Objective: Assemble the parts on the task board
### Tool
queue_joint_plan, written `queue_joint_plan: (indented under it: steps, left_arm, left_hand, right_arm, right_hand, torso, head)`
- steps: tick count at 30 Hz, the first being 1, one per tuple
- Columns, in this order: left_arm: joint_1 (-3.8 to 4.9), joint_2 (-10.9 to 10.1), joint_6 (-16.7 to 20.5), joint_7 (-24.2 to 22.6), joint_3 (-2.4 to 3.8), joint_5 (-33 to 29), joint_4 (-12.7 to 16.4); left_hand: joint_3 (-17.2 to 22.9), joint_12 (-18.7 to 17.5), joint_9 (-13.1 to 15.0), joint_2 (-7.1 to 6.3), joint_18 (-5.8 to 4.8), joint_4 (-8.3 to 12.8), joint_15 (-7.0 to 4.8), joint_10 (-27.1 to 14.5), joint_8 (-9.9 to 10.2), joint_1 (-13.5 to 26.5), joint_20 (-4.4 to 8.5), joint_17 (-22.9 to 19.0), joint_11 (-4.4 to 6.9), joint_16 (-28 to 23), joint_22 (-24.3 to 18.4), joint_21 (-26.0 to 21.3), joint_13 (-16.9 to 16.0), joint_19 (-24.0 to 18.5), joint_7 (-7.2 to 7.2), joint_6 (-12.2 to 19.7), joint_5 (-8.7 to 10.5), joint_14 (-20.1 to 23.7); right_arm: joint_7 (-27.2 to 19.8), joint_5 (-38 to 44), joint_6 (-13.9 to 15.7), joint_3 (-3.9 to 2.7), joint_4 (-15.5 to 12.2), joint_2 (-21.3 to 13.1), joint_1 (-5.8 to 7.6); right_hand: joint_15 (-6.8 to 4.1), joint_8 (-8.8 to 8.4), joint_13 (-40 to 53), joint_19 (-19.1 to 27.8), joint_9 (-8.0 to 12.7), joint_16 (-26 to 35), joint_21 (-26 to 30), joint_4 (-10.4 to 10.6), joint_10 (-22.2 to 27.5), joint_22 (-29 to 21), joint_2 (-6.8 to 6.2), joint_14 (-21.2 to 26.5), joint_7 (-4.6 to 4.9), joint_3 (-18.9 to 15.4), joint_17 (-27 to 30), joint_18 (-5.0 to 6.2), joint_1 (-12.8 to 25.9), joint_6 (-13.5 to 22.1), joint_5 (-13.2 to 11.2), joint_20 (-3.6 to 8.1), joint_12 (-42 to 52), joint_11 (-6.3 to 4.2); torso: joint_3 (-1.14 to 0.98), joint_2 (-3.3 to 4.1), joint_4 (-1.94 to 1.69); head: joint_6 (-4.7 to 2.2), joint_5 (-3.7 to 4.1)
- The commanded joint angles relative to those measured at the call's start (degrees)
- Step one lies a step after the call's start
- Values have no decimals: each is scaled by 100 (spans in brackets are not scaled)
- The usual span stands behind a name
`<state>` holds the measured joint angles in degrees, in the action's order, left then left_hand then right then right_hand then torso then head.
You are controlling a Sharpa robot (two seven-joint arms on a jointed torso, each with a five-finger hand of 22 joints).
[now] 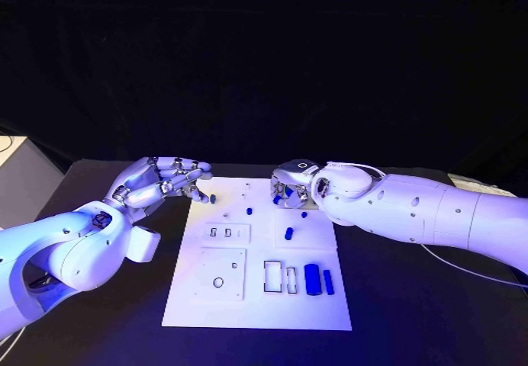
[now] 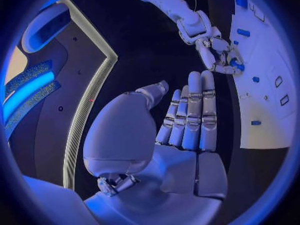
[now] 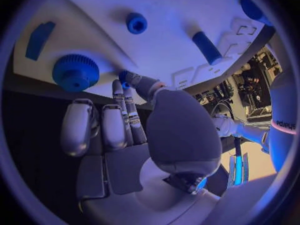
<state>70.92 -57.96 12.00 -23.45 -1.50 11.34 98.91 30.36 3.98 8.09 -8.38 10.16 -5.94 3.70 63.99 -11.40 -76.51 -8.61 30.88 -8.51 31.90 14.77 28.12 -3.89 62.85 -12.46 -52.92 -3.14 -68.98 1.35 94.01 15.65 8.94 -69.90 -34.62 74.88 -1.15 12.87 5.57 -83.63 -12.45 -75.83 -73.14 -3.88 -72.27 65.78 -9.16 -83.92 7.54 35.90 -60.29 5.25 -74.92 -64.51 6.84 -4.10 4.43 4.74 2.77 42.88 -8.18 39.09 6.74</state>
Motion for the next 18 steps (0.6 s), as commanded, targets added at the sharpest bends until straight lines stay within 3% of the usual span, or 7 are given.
queue_joint_plan:
  steps: [1, 2, 8, 18]
  left_arm:
    - [9, 15, -113, -15, 5, 1, 3]
    - [9, 16, -114, -15, 5, 1, 1]
    - [9, 17, -112, -14, 5, 1, -9]
    - [9, 78, -123, -11, 6, 1, -41]
  left_hand:
    - [29, -32, 5, -2, -9, 1, -1, -45, 21, 73, 4, 10, 10, 26, 10, 25, 2, -54, -20, 40, -17, 69]
    - [29, -32, 5, -2, -9, 1, -1, -45, 21, 73, 4, 10, 10, 26, 10, 25, 2, -54, -20, 40, -17, 69]
    - [29, -32, 5, -2, -9, 1, -1, -45, 21, 73, 4, 10, 10, 26, 10, 25, 2, -54, -20, 40, -17, 69]
    - [29, -32, 5, -2, -9, 1, -1, -45, 21, 73, 4, 10, 10, 26, 10, 25, 2, -54, -20, 40, -17, 69]
  right_arm:
    - [145, 144, 706, -4, -62, -3, -2]
    - [163, 146, 811, -7, -75, 2, -2]
    - [284, 151, 1152, -27, 11, 150, 7]
    - [335, 96, 1301, -54, 642, 692, 7]
  right_hand:
    - [-46, 35, 63, -111, -228, -20, -228, -30, -203, 310, 156, -95, -16, 25, 5, -141, -141, -21, -23, 12, -13, -158]
    - [-43, 52, 72, -174, -259, -32, -417, -33, -212, 575, 149, -98, -15, 26, -10, -188, -130, -11, -31, 13, -25, -161]
    - [-45, 100, 98, -164, -361, -38, -467, -60, -229, 630, 133, -94, -17, 57, 18, -191, -119, 36, 11, 12, -60, -159]
    - [-36, 120, 112, -138, -433, -34, -474, -67, -212, 634, 92, -84, -11, 58, 51, -187, -76, 86, -51, 3, -75, -150]
  torso:
    - [3, 10, -6]
    - [6, 11, -6]
    - [7, 24, -3]
    - [20, 31, -42]
  head:
    - [-22, -14]
    - [-29, -22]
    - [-44, -66]
    - [-63, -74]
